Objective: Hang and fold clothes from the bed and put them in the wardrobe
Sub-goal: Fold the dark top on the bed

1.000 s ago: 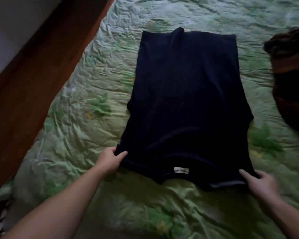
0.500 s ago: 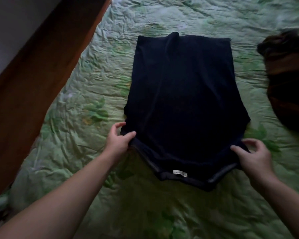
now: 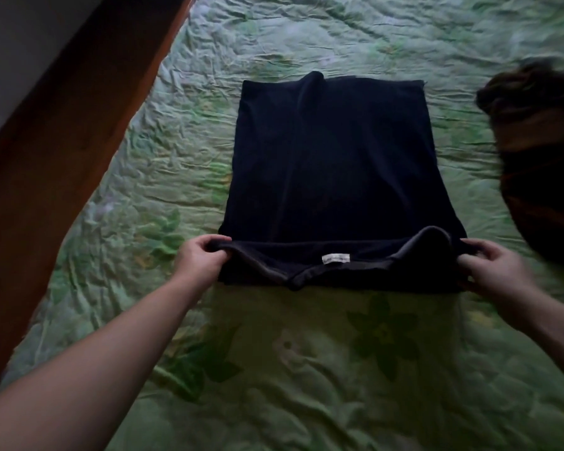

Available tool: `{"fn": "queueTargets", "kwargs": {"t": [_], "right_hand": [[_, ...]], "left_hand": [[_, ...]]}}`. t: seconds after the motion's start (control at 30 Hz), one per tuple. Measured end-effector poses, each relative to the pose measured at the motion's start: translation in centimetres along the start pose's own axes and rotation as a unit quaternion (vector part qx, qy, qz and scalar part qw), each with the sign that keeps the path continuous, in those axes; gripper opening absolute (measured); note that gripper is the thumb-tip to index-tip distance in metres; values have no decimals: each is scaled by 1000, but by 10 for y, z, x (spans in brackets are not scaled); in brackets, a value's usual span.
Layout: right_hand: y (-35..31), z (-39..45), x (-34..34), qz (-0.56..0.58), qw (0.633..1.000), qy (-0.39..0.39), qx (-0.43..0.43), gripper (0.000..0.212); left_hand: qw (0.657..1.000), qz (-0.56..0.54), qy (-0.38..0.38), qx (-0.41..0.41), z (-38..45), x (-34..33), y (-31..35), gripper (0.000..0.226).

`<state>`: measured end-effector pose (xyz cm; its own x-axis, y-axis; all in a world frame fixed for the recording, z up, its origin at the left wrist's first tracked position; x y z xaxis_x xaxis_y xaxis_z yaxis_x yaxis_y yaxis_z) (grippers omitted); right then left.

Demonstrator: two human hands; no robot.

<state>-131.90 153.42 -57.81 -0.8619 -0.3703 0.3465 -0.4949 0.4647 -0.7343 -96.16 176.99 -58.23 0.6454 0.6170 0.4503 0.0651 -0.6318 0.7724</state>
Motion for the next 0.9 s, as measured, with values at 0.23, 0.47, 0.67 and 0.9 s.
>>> {"fn": "queueTargets", "kwargs": {"t": [0.23, 0.47, 0.67, 0.9], "right_hand": [[-38, 51, 8, -107, 988, 82, 71, 28], [-28, 95, -16, -85, 994, 64, -26, 41], [-27, 56, -57, -466, 794, 69, 385, 49], [18, 33, -102, -608, 669, -94, 417, 83]], "left_hand": [[995, 8, 90, -46, 52, 2, 29, 19], [996, 74, 52, 25, 100, -25, -1, 42], [905, 336, 119, -231, 71, -38, 15, 56], [734, 524, -138, -410, 24, -99, -4, 63]]}}
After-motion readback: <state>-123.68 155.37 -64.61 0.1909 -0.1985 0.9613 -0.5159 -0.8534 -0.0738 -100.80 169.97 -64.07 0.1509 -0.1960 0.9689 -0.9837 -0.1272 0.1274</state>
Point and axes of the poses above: each hand's wrist, its own z-axis towards the middle knuckle, its own x-axis out of the back of the hand, y = z × x, the point moved 5 cm from there along z, towards the middle knuckle, and after that the axes turned 2 degrees about -x, right-handed, at the moved point
